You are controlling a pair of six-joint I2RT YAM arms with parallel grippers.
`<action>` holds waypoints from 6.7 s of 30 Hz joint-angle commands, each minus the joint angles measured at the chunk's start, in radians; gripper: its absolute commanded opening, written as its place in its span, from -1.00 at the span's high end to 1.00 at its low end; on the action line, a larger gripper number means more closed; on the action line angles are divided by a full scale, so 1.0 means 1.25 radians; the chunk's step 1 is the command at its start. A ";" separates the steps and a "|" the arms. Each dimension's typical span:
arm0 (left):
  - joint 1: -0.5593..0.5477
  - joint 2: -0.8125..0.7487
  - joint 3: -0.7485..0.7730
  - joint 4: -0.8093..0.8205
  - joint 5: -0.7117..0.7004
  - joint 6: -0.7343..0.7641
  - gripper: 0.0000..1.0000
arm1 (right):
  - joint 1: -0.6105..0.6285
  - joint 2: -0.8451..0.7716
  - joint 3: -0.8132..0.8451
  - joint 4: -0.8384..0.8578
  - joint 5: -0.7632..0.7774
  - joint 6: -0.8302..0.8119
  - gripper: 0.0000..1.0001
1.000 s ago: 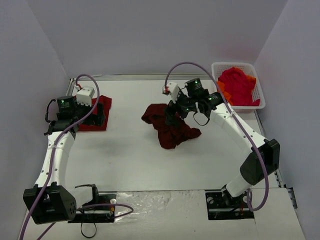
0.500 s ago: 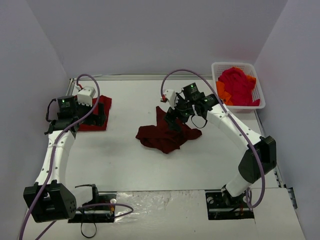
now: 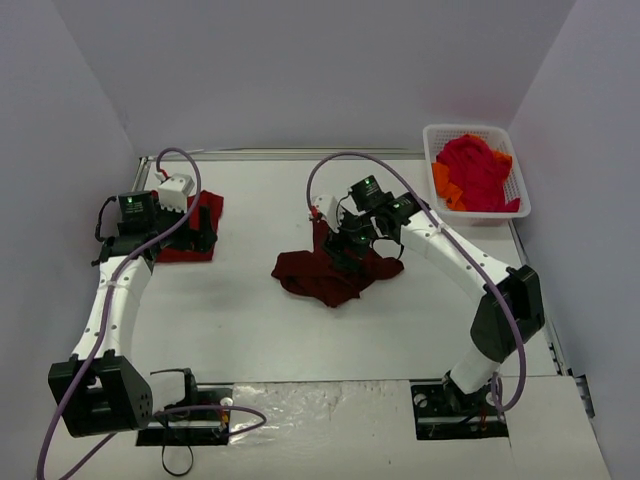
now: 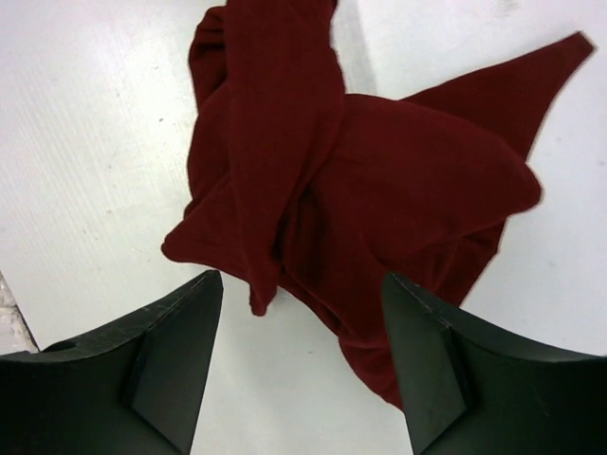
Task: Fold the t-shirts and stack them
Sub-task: Move the tshirt to the center of the board, then flatten out the tshirt
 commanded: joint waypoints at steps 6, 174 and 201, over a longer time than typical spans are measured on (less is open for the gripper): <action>0.007 -0.002 0.044 -0.008 -0.004 -0.005 -0.89 | 0.071 0.062 -0.028 -0.064 -0.002 -0.040 -0.08; -0.912 0.474 0.209 -0.112 -0.237 0.174 -1.00 | -0.581 -0.026 -0.044 0.022 -0.181 -0.019 -0.49; -0.912 0.575 0.201 -0.041 -0.383 0.188 -0.50 | -0.582 -0.014 -0.064 0.022 -0.194 -0.035 -0.49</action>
